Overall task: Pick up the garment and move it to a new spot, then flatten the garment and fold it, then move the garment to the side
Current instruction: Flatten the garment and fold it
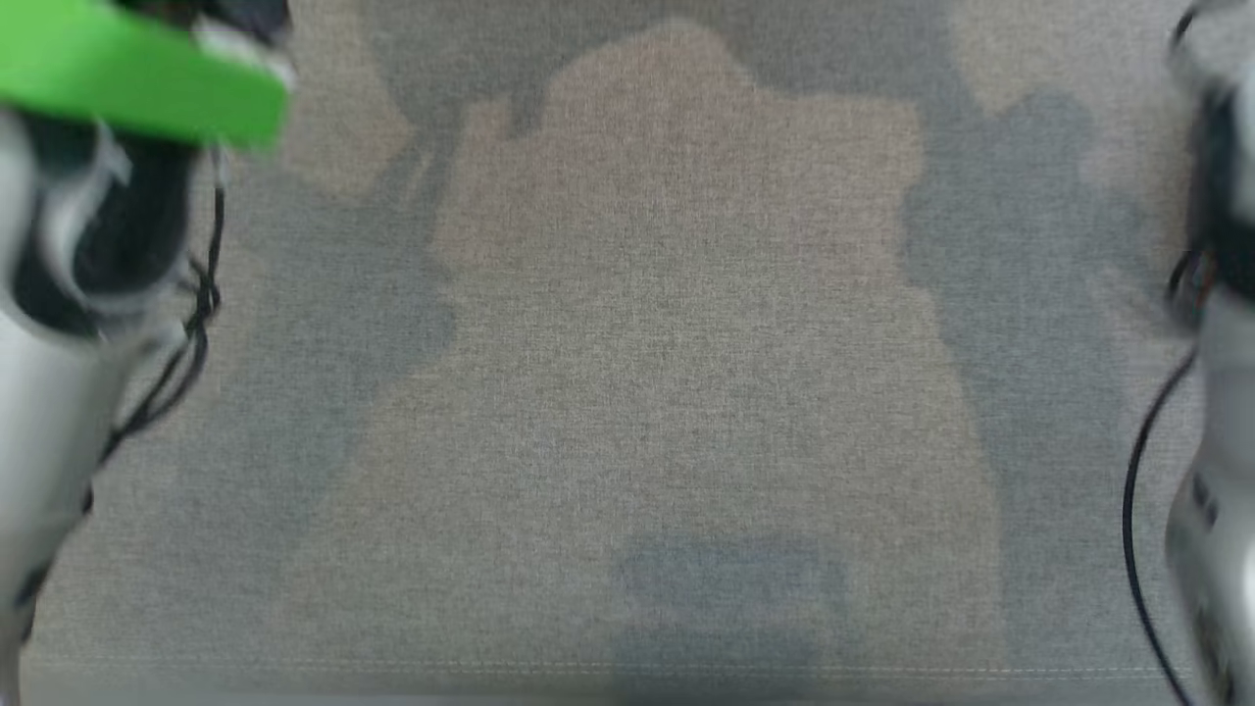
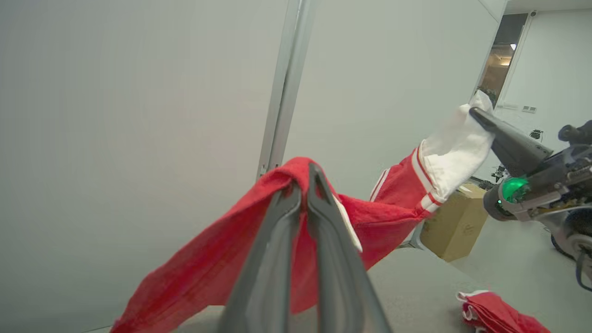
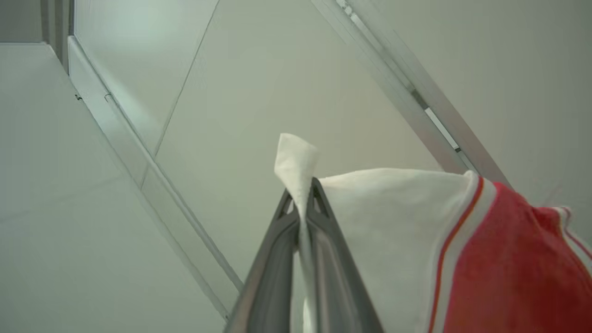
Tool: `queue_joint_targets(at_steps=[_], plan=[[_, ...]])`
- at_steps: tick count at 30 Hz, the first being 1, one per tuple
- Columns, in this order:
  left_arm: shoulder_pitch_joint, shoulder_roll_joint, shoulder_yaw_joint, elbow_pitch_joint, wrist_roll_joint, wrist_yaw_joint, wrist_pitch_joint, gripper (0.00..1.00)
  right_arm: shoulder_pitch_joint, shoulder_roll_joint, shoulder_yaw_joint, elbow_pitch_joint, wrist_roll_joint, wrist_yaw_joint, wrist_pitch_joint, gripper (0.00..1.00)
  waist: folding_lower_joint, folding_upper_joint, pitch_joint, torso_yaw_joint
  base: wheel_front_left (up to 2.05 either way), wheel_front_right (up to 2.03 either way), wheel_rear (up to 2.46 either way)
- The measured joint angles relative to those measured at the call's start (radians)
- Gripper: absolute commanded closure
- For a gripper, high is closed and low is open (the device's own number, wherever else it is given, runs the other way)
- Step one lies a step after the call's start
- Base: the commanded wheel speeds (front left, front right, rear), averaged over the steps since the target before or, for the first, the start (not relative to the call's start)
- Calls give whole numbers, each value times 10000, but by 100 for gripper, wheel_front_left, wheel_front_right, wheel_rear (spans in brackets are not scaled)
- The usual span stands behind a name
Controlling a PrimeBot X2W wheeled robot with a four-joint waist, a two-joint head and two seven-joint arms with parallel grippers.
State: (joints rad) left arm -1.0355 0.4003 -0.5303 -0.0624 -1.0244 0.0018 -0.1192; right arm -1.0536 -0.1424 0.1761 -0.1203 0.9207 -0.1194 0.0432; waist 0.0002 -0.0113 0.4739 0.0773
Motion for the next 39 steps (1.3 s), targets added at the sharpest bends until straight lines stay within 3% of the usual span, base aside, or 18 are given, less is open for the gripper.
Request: queue_joint_targets(at_steps=[2,6,10,21,25,30,39], plan=[[972,232,-228,221,391,-205,-527,100,1499,-71,134,-109,140,307,-82,100,0,0,264,0,0,0,0],[3646,543,-577,1494,508,-290,-1377,100,5127,46,374,422,458,495,-336,100,1,0,622,-75,0,0,0],[5187,660,-667,2560,570,-362,-1461,100,7104,259,349,792,794,767,-796,100,1,0,602,-230,0,0,0],[6103,466,196,3035,453,-734,-1394,100,8514,-61,545,1018,993,1827,-1262,100,-1,0,-356,-601,0,0,0],[6310,222,458,2915,671,-823,-1369,100,9298,-564,554,598,989,1824,-1070,100,-2,0,-747,-644,0,0,0],[7002,238,798,2792,1110,-823,-1369,100,10271,-727,1037,297,1020,1862,-614,100,-2,0,-1125,-622,0,0,0],[8288,-61,573,2819,1338,-941,-1369,100,11347,-1275,982,355,809,1883,-483,100,-2,0,-1519,-591,0,0,0]])
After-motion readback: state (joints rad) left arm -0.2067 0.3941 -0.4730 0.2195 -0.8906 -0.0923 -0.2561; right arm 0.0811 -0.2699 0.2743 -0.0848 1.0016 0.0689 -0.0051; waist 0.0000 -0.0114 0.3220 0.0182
